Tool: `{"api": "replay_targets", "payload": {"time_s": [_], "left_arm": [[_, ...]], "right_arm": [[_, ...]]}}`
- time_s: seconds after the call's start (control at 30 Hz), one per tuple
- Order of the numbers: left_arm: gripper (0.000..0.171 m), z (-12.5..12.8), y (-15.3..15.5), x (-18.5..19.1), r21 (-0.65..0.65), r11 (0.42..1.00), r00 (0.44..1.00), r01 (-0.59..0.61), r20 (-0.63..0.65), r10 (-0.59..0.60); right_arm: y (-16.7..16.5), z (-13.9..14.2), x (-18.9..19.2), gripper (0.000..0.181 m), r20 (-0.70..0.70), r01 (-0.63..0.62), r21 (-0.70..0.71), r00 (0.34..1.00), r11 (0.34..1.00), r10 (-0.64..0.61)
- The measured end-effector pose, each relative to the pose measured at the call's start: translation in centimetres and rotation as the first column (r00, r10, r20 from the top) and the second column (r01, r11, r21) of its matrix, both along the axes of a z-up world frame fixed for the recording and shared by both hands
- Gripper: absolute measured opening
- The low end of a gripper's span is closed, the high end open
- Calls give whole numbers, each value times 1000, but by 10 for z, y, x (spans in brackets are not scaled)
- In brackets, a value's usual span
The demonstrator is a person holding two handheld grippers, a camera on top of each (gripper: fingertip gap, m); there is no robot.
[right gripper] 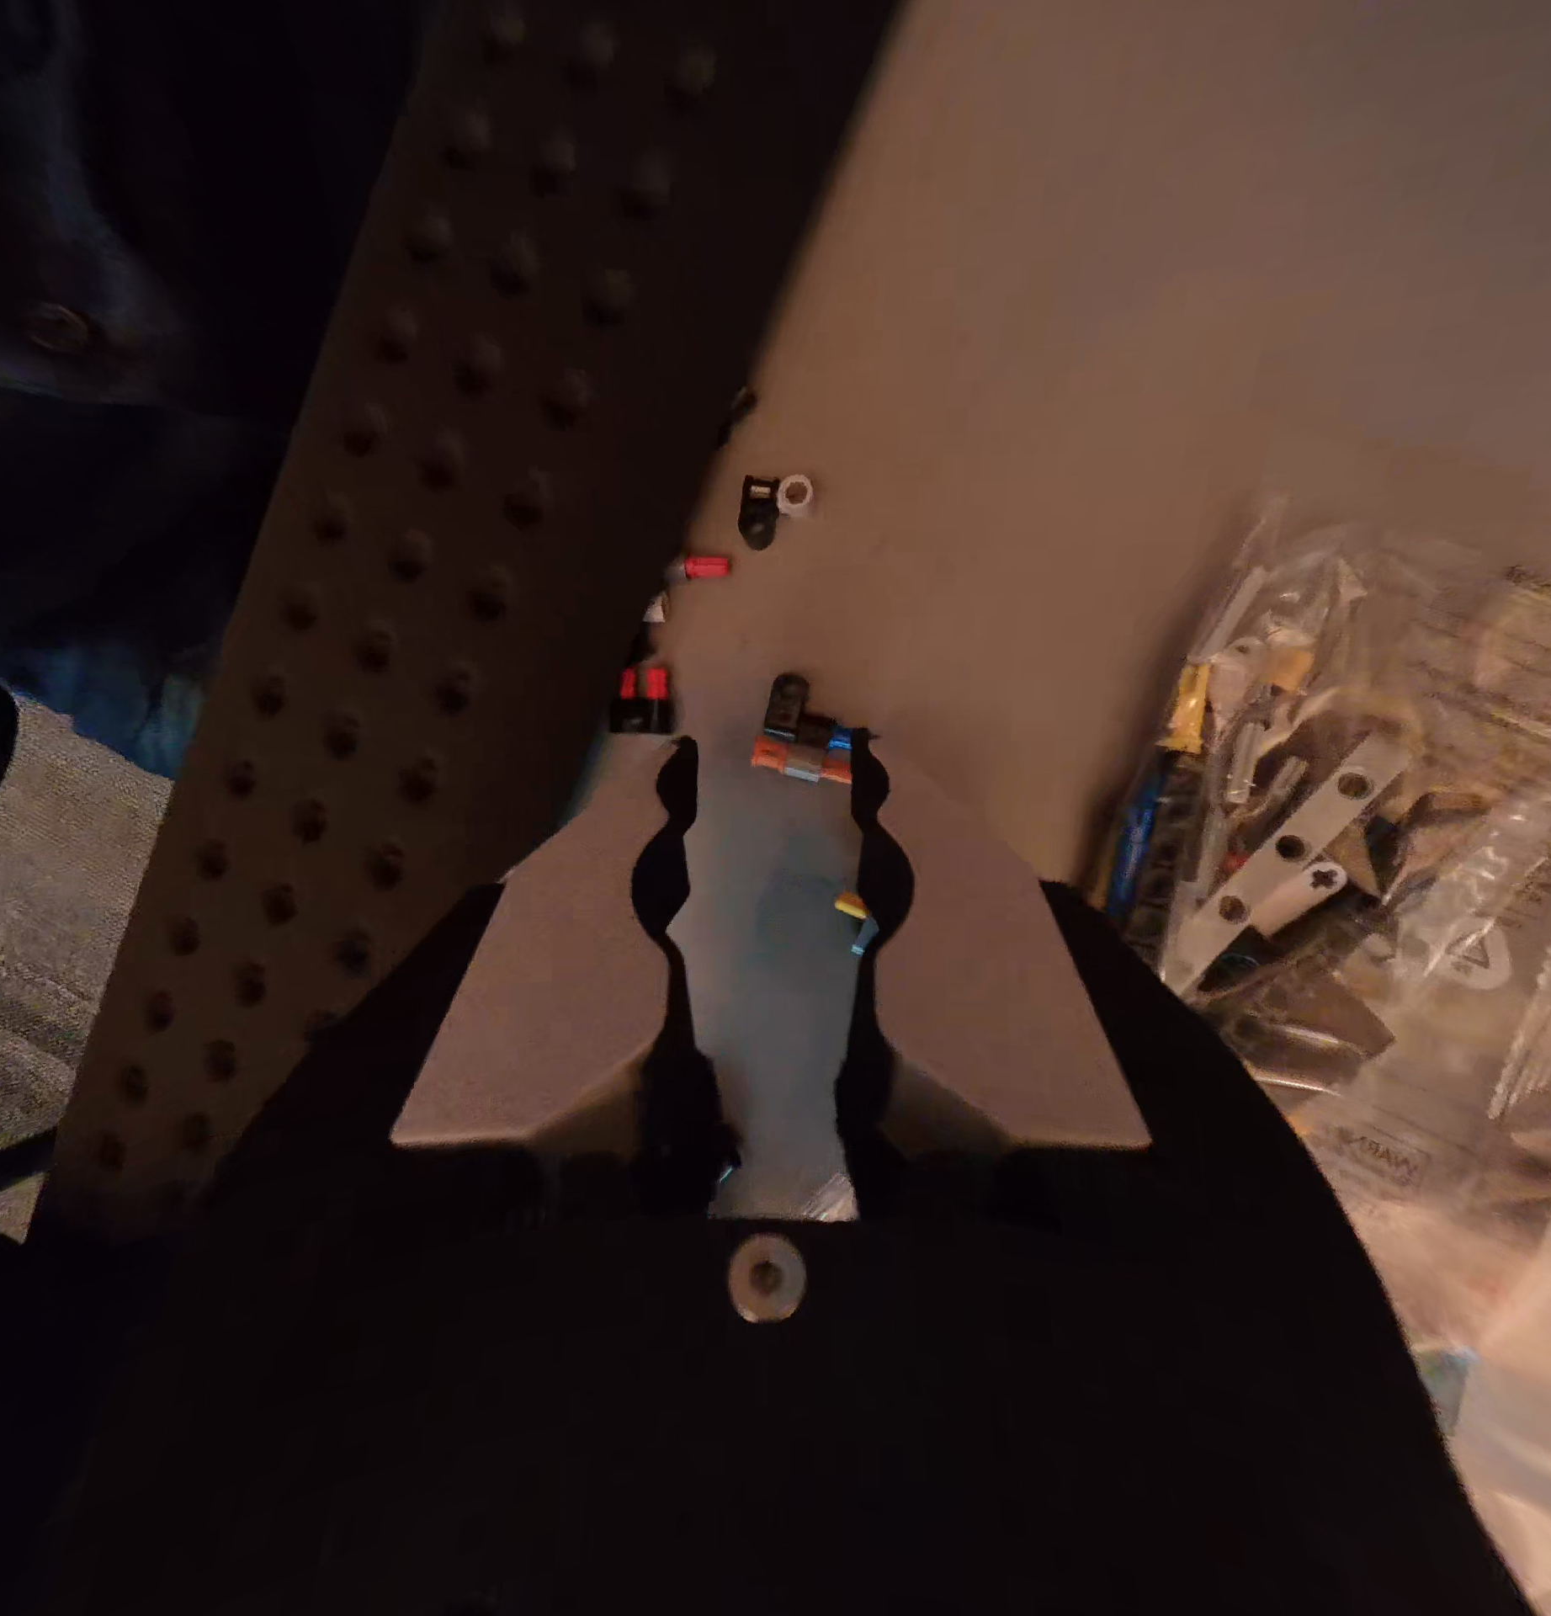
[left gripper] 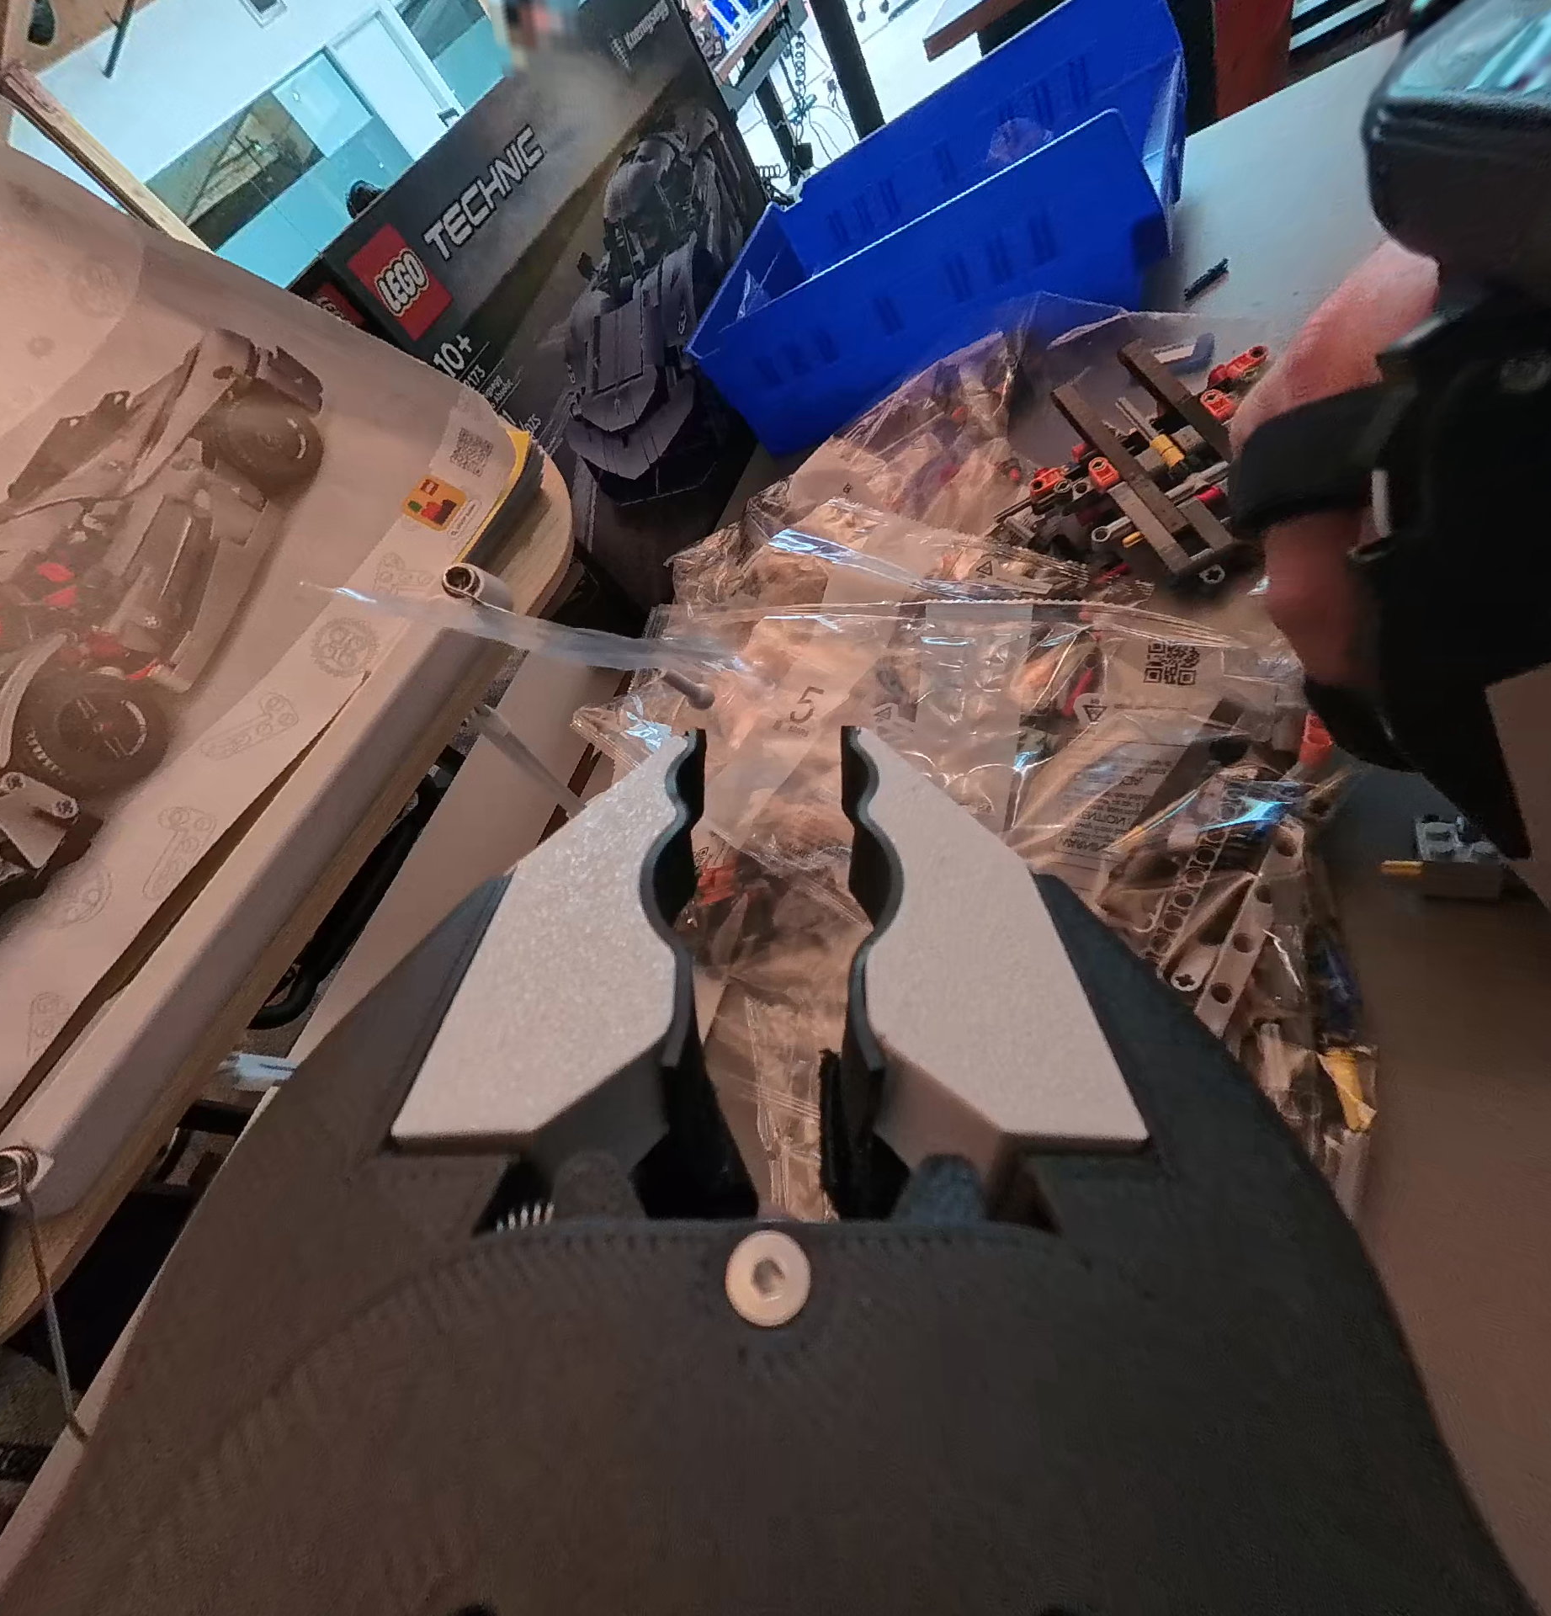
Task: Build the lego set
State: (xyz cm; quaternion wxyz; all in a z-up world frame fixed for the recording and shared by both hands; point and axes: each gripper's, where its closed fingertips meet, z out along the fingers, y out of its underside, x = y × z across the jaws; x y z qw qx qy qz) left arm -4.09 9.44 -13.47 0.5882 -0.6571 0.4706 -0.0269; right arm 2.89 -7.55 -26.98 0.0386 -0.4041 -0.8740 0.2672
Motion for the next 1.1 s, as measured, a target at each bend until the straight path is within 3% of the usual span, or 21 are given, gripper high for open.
{"api": "replay_targets", "payload": {"time_s": [0.3, 0.67, 0.9, 1.1], "left_arm": [[29, -2, 0, 0, -3, 1000, 1000, -2, -10, 2], [29, -4, -1, 1, -11, 1000, 1000, 7, -15, -8], [31, -4, -19, 23, -58, 990, 991, 132, 6, -132], [32, -10, -32, 35, -104, 971, 977, 214, 5, -214]], "right_arm": [[5, -4, -1, 2, 10, 18, -20, 1000, 1000, -18], [19, 15, -4, 2, -71, 77, -71, 994, 995, -82], [53, 61, -2, 2, -228, 196, -205, 943, 959, -242], [77, 73, 6, 2, -265, 262, -244, 908, 934, -325]]}}
